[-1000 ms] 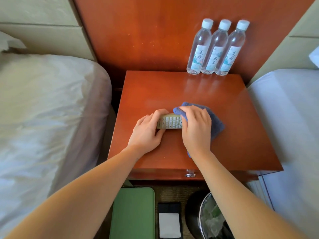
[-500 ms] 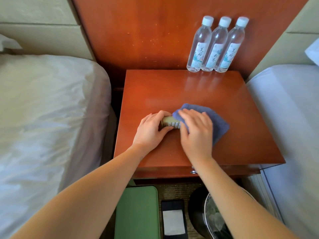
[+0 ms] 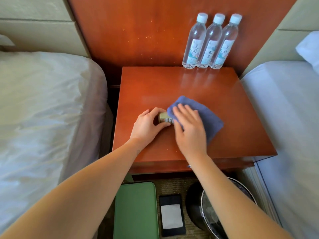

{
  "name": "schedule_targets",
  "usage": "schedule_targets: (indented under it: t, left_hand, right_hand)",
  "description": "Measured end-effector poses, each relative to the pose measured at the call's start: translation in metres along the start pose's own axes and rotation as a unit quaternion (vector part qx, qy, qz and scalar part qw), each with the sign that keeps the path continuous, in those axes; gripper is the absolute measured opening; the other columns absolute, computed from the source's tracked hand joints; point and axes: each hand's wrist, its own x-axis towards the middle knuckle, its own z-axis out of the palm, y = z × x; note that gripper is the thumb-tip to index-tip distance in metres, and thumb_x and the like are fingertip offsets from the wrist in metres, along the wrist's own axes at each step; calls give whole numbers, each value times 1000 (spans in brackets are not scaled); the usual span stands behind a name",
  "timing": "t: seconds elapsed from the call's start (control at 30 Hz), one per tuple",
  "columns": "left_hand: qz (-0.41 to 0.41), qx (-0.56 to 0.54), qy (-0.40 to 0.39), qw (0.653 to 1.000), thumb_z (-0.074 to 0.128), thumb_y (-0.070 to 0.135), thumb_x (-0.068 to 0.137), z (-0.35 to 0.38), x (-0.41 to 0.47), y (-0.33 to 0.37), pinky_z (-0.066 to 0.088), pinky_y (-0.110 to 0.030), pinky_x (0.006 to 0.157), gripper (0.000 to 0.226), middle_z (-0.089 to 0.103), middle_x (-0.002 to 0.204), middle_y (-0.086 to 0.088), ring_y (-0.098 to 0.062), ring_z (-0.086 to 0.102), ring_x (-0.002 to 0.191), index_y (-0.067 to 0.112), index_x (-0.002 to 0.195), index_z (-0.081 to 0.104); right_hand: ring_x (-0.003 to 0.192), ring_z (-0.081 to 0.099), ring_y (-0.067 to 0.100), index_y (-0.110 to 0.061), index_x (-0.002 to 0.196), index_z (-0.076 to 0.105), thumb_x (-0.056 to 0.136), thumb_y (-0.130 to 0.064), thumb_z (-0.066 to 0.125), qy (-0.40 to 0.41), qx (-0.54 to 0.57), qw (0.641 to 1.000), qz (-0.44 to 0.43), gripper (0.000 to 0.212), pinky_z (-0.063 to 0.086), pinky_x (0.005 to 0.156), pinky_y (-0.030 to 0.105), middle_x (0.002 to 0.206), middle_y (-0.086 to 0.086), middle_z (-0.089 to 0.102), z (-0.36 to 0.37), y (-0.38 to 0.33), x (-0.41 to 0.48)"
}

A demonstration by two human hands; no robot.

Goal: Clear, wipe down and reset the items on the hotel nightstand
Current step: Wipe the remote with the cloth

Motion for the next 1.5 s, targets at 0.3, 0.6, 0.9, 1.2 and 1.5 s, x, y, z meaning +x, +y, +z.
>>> schedule_targets:
  t: [0.3,0.6,0.9,1.2,1.5]
  left_hand:
    - [2,-15,-13,1000,72,46,82,0,0,-5,46,-47,96,35,58,103,22,-28,51,123,39,112,56]
    - [13,-21,-2,1000,74,43,81,0,-1,-5,46,-46,97,35,60,97,19,-27,55,118,32,110,59]
    - [27,-36,-7,999,76,40,80,-2,-2,-2,49,-45,90,33,65,103,20,-21,58,108,46,96,48]
    - [106,-22,2,994,68,8,79,2,-3,-1,40,-51,104,37,58,116,24,-8,58,110,30,103,51]
    - [124,54,-128,983,75,37,82,-22,-5,-11,24,-30,116,65,50,135,3,-13,46,127,18,135,44]
  right_hand:
    - [138,41,23,-7,133,58,100,-13,46,-28,31,997,67,36,29,115,33,140,7,54,-35,46,9]
    - [138,41,18,-10,136,56,98,-15,45,-79,18,996,-23,40,18,119,29,141,3,54,-11,13,4]
    - [137,43,24,-8,131,60,97,-11,47,-30,17,998,46,37,27,116,37,136,6,58,-23,24,6]
    - [137,42,22,-14,136,56,97,-14,47,-32,-24,999,35,40,34,114,42,140,2,55,-26,42,-19]
    - [143,33,16,-21,139,52,96,-2,52,-34,-9,997,65,48,40,110,39,146,-3,48,-22,45,-27]
